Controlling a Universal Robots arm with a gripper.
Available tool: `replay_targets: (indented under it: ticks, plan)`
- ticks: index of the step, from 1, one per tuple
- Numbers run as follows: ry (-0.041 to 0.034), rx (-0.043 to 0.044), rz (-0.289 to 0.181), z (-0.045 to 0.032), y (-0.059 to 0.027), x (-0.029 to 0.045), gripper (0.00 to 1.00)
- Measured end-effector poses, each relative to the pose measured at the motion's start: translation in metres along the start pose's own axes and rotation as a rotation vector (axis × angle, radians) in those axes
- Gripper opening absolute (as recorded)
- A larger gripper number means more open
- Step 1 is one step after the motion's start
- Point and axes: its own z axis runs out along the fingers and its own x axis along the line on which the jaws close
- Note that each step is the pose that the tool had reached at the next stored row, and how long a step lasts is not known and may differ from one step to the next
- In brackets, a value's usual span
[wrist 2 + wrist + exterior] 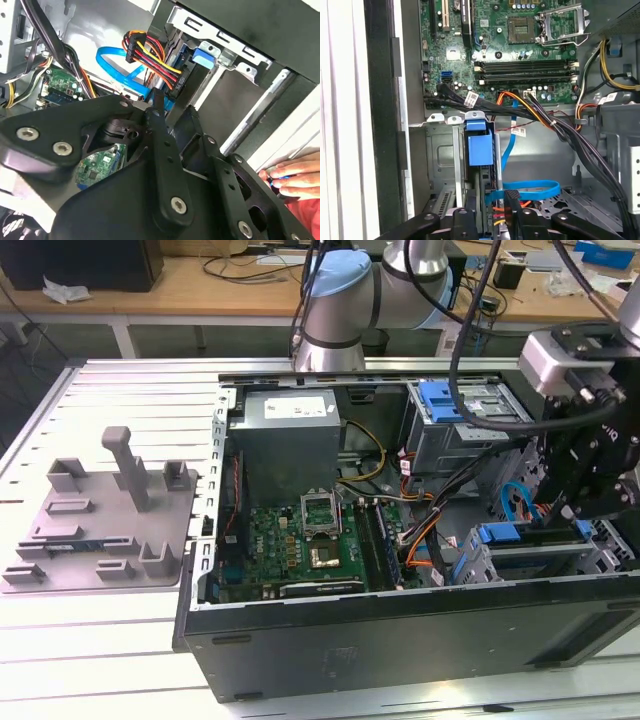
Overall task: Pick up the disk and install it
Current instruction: 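Insert the second disk wire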
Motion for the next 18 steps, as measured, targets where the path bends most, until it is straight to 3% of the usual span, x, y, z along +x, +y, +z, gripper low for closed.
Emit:
replay_targets:
  ticks: [3,9,11,12,18]
  plan:
    - [0.0011,-0.0001,0.0,-0.0091,0.0005,0.0,0.36]
    - [0.0024,0.0001,0.0,-0.0101,0.0123,0.0003,0.35]
    - [0.0024,0.0003,0.0,-0.0101,0.0147,0.0005,0.22]
    - [0.0025,0.0004,0.0,-0.0101,0.0149,0.0004,0.11]
    - [0.0024,0.0003,0.0,-0.0101,0.0151,0.0004,0.11]
